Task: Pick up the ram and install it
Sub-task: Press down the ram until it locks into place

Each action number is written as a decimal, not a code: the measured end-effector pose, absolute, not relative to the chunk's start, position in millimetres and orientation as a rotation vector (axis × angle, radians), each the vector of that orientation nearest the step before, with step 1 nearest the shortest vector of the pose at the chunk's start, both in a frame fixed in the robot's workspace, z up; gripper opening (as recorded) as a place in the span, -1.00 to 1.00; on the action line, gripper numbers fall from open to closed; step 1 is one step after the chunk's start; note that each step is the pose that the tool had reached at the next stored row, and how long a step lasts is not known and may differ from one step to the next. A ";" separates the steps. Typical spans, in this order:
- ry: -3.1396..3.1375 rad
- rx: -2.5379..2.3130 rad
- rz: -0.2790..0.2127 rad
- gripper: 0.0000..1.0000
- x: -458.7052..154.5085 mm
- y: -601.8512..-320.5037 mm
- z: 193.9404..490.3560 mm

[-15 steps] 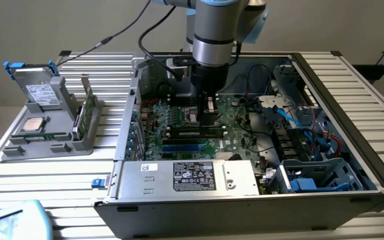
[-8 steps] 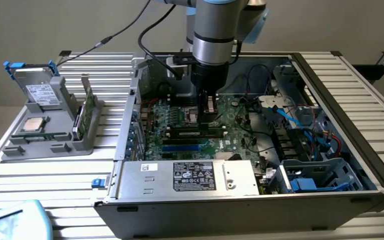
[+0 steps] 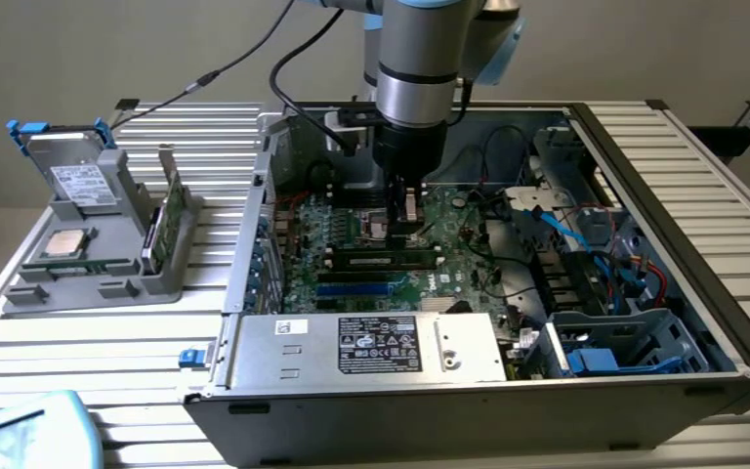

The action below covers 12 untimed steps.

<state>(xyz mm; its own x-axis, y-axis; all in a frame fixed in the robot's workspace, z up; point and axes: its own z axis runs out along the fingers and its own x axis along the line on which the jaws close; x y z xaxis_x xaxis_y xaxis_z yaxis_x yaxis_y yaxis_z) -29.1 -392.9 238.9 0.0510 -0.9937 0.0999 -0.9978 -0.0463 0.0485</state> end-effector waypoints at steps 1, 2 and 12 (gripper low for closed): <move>-2.094 2.199 0.059 -0.80 -29.1 -392.9 238.9; -2.094 2.199 0.059 -0.80 -29.1 -392.9 238.9; -2.094 2.199 0.059 -0.80 -17.9 -393.0 238.9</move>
